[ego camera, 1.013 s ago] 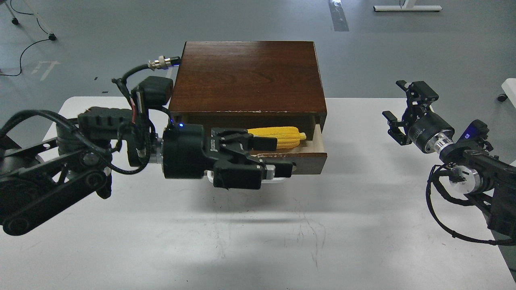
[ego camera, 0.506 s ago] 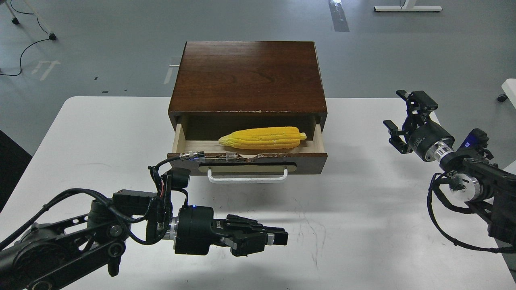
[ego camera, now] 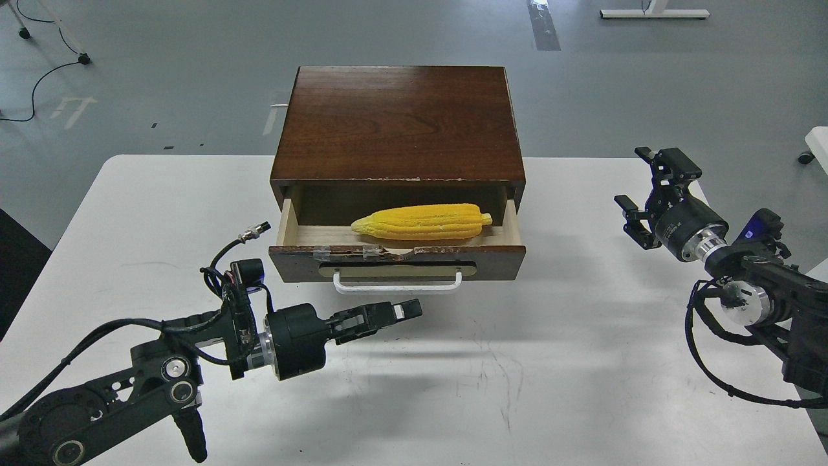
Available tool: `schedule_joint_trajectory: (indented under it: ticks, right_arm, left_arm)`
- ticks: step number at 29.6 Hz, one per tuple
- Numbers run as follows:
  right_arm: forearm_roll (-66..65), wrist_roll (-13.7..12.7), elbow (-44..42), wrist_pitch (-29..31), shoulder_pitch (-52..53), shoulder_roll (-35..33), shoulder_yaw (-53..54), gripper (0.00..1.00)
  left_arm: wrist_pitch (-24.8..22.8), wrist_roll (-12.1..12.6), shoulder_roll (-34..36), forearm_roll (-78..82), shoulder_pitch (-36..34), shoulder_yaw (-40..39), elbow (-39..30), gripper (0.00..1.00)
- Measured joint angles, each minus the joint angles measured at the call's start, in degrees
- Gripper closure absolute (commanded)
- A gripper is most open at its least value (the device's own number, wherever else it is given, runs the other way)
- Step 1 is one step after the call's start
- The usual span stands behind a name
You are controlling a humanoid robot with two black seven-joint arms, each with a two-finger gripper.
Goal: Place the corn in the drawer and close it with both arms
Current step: 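Swing the left gripper down in front of the drawer front, then push the drawer front with the left gripper toward the cabinet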
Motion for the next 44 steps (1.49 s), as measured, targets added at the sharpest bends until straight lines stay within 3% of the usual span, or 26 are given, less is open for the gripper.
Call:
schedule_joint_trajectory:
  ticks: [44]
  right_arm:
    - [-0.1,0.0,0.5,0.0,-0.8,0.5,-0.1,0.04]
  left_arm:
    - [0.3,0.1,-2.2,-2.1,0.1,-4.4,6.3,1.00]
